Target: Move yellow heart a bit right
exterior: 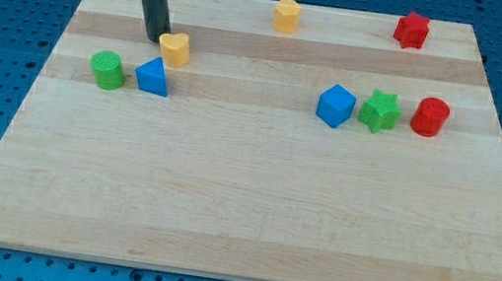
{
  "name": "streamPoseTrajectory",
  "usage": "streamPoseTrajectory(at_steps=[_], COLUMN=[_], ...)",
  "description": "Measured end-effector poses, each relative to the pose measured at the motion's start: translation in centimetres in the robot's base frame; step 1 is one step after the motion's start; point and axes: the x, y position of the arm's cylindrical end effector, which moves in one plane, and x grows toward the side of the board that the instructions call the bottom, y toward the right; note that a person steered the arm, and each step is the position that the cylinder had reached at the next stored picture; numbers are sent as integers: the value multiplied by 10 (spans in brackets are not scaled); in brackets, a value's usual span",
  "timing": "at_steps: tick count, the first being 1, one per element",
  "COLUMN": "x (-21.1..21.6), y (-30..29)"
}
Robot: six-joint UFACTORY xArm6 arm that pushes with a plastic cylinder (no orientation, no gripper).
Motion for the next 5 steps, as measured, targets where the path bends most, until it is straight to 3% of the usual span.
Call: streamPoseTrajectory(at_steps=[3, 5], x=[17, 17], y=[-7, 23])
